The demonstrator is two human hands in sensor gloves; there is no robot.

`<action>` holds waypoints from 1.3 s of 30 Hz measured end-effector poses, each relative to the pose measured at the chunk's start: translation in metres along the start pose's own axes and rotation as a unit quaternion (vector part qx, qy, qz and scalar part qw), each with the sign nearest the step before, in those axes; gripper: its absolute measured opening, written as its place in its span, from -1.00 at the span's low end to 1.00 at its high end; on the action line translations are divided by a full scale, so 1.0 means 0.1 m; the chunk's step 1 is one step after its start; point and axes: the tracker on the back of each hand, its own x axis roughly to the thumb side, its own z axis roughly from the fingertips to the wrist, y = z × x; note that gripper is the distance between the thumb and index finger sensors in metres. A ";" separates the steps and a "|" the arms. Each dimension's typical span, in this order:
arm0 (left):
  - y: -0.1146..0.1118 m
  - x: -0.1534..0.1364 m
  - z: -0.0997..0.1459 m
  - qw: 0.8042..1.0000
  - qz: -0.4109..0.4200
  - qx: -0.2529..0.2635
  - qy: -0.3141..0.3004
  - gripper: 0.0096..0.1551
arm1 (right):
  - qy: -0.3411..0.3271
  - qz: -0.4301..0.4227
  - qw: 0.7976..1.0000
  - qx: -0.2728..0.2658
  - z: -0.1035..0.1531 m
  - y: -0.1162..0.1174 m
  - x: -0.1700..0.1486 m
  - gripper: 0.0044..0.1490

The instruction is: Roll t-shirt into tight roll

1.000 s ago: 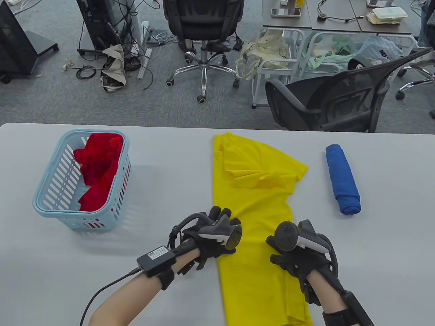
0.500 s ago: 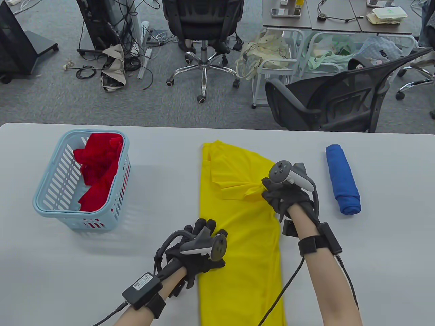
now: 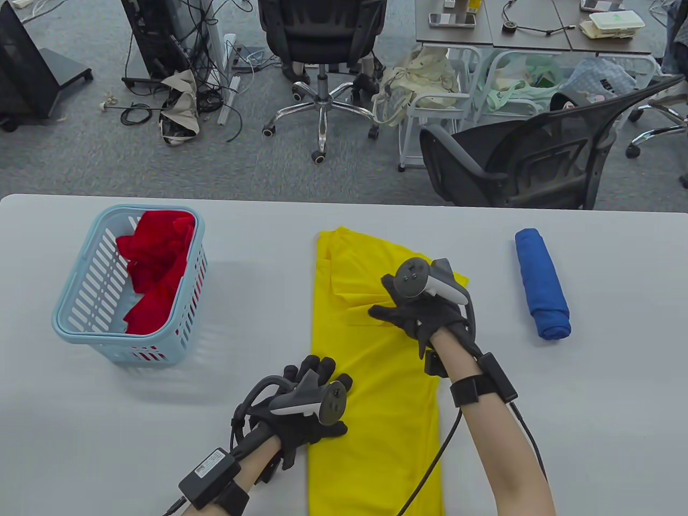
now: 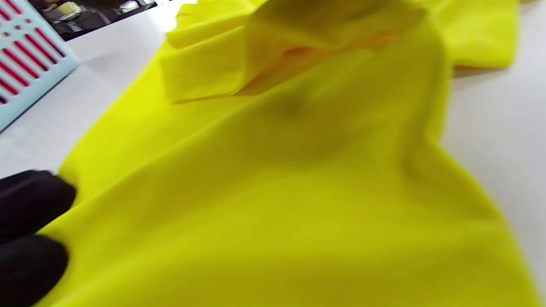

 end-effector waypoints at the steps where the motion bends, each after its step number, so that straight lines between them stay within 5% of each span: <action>1: 0.00 0.00 0.01 1.000 -0.001 0.002 0.000 0.00 | 0.009 0.069 0.998 0.000 -0.01 0.05 0.11 0.26; 5: -0.01 0.00 0.01 1.000 0.000 0.001 0.001 -0.01 | 0.105 0.231 0.967 -0.019 -0.18 0.15 0.19 0.03; 9: -0.02 0.00 0.01 1.000 -0.001 0.000 0.000 -0.01 | 0.163 0.179 0.967 -0.080 -0.24 0.00 0.03 -0.53; 15: -0.02 0.00 0.02 1.000 -0.001 -0.003 0.000 -0.01 | 0.300 0.036 0.944 -0.130 -0.16 -0.31 -0.52 -0.52; 21: -0.02 0.00 0.02 1.000 0.001 -0.008 -0.001 -0.02 | 0.426 0.024 0.899 -0.100 -0.11 -0.18 -1.04 -0.42; 26: -0.02 0.00 0.02 1.000 0.002 -0.014 -0.002 -0.02 | 0.385 -0.011 0.916 -0.112 -0.04 -0.19 -0.97 -0.09; 31: -0.02 0.00 0.02 1.000 0.004 -0.016 -0.002 -0.02 | 0.377 -0.008 0.924 -0.067 -0.20 -0.06 -0.82 0.22; 33: -0.02 0.00 0.02 1.000 0.004 -0.017 -0.001 -0.02 | 0.397 0.047 0.913 -0.080 -0.23 -0.04 -0.81 0.18; 39: -0.02 0.00 0.02 1.000 0.005 -0.020 -0.003 -0.02 | 0.393 0.003 0.914 -0.104 -0.23 -0.12 -0.80 -0.19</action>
